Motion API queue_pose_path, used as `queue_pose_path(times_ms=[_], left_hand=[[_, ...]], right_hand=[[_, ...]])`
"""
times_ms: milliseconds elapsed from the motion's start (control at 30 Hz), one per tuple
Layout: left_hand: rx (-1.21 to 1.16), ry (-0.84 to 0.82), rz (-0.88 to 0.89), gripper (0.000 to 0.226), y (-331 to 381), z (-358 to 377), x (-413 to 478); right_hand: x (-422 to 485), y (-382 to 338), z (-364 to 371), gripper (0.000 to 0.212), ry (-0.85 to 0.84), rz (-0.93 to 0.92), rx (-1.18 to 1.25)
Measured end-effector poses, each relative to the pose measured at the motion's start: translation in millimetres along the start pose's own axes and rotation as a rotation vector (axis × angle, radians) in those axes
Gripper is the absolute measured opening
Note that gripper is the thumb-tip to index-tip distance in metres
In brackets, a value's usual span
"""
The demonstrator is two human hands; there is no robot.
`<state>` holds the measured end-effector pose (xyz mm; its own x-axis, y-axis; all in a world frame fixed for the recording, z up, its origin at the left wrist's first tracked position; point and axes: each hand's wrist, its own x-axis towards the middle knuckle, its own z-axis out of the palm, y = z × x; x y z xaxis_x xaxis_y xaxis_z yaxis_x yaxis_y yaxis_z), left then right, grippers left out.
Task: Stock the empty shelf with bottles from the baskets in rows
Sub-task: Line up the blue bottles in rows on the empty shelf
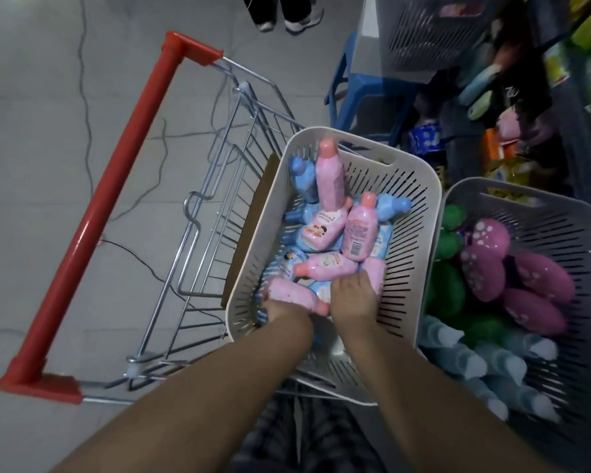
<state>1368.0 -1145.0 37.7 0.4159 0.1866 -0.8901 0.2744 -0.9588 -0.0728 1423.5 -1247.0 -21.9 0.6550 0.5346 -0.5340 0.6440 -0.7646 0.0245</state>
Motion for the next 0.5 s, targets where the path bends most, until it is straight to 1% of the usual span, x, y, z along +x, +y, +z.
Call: queue_pose_path(times_ms=[33, 67, 133, 167, 200, 233, 300, 433, 500], left_hand=[[0.109, -0.046, -0.030, 0.047, 2, 2, 1], [0.149, -0.119, -0.075, 0.054, 5, 6, 2], [0.149, -0.173, -0.144, 0.060, 9, 13, 4], [0.148, -0.156, -0.157, 0.062, 9, 17, 5], [0.156, -0.126, -0.166, 0.065, 8, 19, 5], [0.154, -0.102, -0.171, 0.069, 5, 19, 7], [0.128, -0.108, -0.155, 0.072, 1, 18, 6], [0.161, -0.080, -0.136, 0.070, 0, 25, 18], [0.156, -0.067, -0.106, 0.066, -2, 27, 23]], right_hand=[[1, -3, 1, 0.016, -0.009, 0.004, -0.052], [5, -3, 7, 0.021, -0.034, 0.010, -0.055], [5, -6, 10, 0.040, -0.044, -0.033, -0.061], [4, -5, 6, 0.045, -0.085, -0.018, -0.084], [3, -3, 1, 0.047, -0.144, 0.005, -0.142], [5, -2, -2, 0.044, -0.154, -0.004, -0.191], [10, 3, -3, 0.041, -0.154, -0.051, -0.268], [6, 2, -11, 0.043, -0.180, -0.058, -0.300], [3, 2, -13, 0.050, -0.184, -0.071, -0.296]])
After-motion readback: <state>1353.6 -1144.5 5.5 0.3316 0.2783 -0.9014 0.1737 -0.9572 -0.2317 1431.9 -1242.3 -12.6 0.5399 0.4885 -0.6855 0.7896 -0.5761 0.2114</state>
